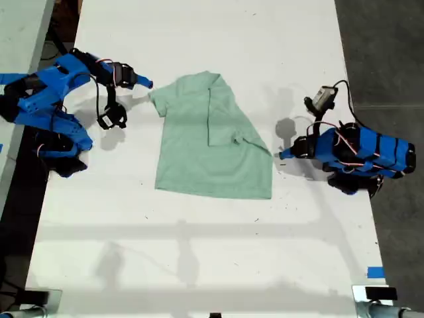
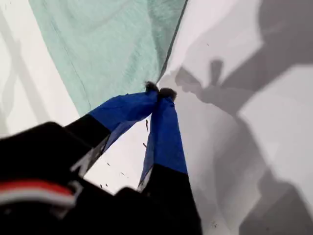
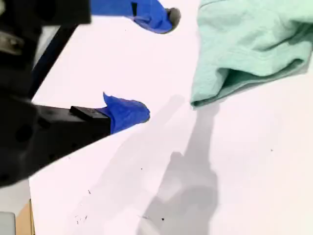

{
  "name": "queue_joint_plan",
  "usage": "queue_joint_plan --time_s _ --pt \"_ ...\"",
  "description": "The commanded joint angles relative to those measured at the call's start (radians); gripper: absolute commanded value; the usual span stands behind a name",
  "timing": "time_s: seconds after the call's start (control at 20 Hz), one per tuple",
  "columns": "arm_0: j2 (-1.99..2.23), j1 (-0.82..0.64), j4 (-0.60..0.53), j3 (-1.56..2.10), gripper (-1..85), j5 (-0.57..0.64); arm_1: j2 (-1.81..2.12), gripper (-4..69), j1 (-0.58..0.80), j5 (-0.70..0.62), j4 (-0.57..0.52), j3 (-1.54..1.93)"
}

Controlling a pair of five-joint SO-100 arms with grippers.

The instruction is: Fold t shirt

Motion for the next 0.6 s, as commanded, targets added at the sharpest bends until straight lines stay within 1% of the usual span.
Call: queue_joint_plan --time_s 0.0,0.15,0.3,0.4,0.45,0.5,0.55 --pt "-0.103 0.026 -0.054 -0.097 25.4 0.002 0.008 0.5 0.006 0.003 0.005 0.052" --pt "-0.153 0.051 -0.127 -0.109 24.9 -0.017 0.008 0.5 0.005 0.003 0.005 0.052" --pt "-0.261 0.048 -0.166 -0.146 22.4 -0.018 0.008 0.5 0.005 0.000 0.005 0.052" --pt "-0.380 0.063 -0.152 -0.212 20.6 -0.021 0.008 0.5 0.003 0.002 0.005 0.052" --pt "-0.469 0.064 -0.118 -0.265 18.8 -0.032 0.008 0.5 0.003 0.002 0.005 0.052" --pt "-0.563 0.067 -0.084 -0.324 13.1 -0.035 0.008 0.5 0.003 0.002 0.005 0.052" --pt "-0.629 0.077 -0.066 -0.362 -0.2 -0.043 0.008 0.5 0.003 0.002 0.005 0.052"
